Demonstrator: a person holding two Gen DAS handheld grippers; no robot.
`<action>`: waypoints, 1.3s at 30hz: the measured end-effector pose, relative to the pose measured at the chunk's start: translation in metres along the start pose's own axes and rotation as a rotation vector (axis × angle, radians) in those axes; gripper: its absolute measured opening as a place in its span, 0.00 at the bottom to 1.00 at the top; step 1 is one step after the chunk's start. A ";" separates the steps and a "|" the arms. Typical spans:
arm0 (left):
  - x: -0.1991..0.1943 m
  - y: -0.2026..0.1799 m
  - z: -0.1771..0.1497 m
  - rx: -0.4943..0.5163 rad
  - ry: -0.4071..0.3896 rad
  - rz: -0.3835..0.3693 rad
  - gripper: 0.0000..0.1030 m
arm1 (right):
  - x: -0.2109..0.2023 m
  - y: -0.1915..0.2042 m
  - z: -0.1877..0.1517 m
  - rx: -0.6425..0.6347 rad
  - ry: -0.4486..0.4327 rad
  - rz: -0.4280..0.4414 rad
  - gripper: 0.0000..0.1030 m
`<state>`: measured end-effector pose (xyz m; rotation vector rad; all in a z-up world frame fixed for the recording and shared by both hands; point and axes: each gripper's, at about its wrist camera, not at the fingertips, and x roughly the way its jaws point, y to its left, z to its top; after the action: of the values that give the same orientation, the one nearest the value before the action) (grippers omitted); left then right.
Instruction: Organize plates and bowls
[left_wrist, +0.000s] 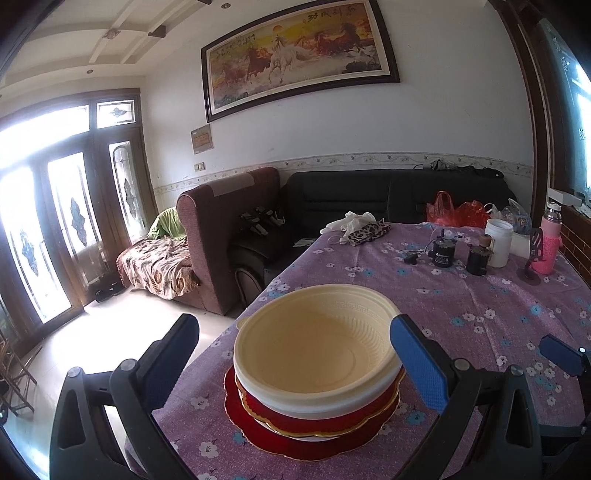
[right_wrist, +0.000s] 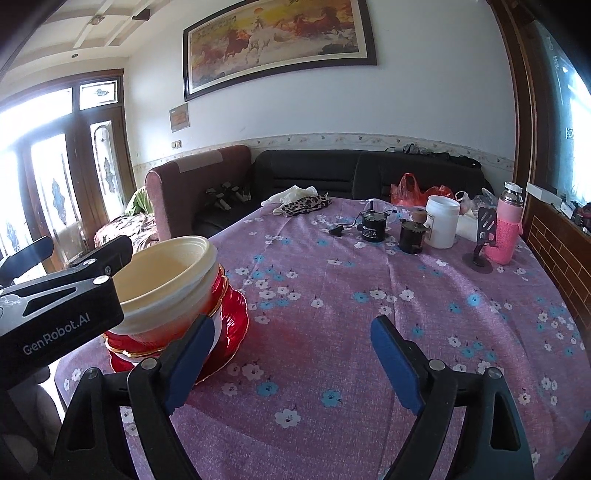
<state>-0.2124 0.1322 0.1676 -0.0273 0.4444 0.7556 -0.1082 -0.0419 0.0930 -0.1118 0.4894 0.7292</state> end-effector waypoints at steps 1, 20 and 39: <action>0.000 0.000 -0.001 0.000 0.003 -0.003 1.00 | 0.001 0.000 -0.001 -0.002 0.003 0.000 0.88; 0.003 0.002 -0.004 -0.024 0.001 -0.031 1.00 | 0.022 0.018 -0.016 -0.021 0.088 0.013 0.88; -0.002 0.013 -0.014 -0.124 0.006 -0.174 1.00 | 0.027 0.037 -0.023 -0.044 0.109 0.032 0.88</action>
<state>-0.2279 0.1377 0.1579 -0.1817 0.3949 0.6105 -0.1243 -0.0044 0.0628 -0.1858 0.5798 0.7682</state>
